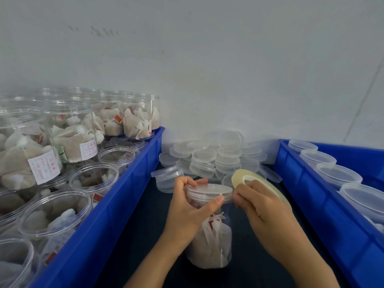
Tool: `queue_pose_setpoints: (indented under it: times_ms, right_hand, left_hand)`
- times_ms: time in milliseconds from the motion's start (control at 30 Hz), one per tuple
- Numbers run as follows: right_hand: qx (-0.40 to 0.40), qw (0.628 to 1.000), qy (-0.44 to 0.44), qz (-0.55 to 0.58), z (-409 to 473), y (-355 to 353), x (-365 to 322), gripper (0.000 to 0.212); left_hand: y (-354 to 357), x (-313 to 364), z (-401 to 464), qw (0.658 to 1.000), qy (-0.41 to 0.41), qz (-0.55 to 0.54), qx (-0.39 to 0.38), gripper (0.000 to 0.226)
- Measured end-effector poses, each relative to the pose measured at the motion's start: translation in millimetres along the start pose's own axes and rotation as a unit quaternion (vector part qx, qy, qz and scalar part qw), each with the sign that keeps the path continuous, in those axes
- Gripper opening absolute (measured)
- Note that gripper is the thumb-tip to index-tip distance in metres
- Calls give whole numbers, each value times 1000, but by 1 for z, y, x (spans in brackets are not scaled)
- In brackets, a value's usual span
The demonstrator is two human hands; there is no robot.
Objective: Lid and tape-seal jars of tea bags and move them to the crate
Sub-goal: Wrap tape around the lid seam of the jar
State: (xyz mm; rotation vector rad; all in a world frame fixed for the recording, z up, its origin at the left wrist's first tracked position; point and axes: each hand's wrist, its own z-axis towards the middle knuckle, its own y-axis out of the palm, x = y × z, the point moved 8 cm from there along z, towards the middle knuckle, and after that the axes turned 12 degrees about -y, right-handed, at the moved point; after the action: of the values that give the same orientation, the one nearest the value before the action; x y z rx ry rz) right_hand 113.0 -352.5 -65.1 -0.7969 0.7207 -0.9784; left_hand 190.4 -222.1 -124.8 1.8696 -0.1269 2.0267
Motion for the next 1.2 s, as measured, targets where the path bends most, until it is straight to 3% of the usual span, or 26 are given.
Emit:
queue_pose_setpoints:
  times_ms: [167, 333, 467, 633, 800, 933, 1033, 1200]
  right_hand:
    - [-27, 999, 23, -1, 2, 2, -1, 22]
    - [-65, 995, 58, -46, 2, 3, 4, 12]
    - [-169, 979, 108, -41, 4, 13, 11, 15]
    - [-134, 987, 77, -34, -2, 12, 11, 12]
    - [-131, 988, 75, 9, -4, 25, 13, 59]
    - [-106, 991, 72, 38, -5, 31, 15, 64]
    - [-89, 992, 78, 46, -5, 32, 15, 60]
    - [-65, 991, 87, 80, -4, 32, 16, 60]
  left_hand:
    - [-3, -3, 5, 999, -12, -35, -17, 66]
    - [0, -4, 7, 999, -12, -27, -27, 64]
    - [2, -4, 7, 999, -11, -32, -27, 65]
    - [1, -3, 7, 997, -15, -44, -60, 72]
    - [1, -5, 7, 992, -28, -43, -120, 84]
    - [-1, -7, 10, 990, -42, 0, -132, 90]
    - [-4, -3, 10, 991, -37, 55, -118, 87]
    - [-7, 10, 2, 979, -20, 168, -113, 42]
